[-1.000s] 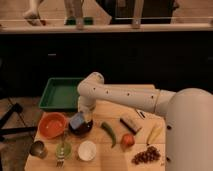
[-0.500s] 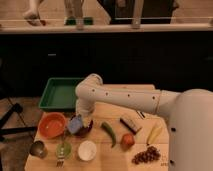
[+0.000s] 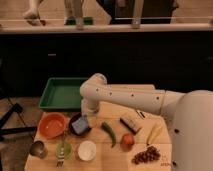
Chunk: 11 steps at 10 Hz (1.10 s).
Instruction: Wipe purple bowl with sponge
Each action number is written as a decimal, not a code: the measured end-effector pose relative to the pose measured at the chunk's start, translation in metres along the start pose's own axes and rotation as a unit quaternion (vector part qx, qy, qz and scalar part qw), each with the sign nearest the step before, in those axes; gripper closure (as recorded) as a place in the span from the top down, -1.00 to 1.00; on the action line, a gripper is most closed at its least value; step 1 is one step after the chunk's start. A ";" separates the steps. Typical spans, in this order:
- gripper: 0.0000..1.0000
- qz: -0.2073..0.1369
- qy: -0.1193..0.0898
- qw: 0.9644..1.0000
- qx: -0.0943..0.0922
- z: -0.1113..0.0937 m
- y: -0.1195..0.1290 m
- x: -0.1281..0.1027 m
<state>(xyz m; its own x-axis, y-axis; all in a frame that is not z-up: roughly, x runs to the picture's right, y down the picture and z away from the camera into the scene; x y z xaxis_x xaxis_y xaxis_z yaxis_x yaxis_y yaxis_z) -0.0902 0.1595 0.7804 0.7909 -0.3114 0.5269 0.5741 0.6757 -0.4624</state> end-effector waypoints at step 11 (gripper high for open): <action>-1.00 -0.043 -0.009 0.999 0.025 0.004 -0.056 0.001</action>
<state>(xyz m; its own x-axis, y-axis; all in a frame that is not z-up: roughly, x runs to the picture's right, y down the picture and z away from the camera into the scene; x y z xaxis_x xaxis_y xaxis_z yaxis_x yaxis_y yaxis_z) -0.1228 0.1240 0.8101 0.7348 -0.3573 0.5765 0.6281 0.6792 -0.3797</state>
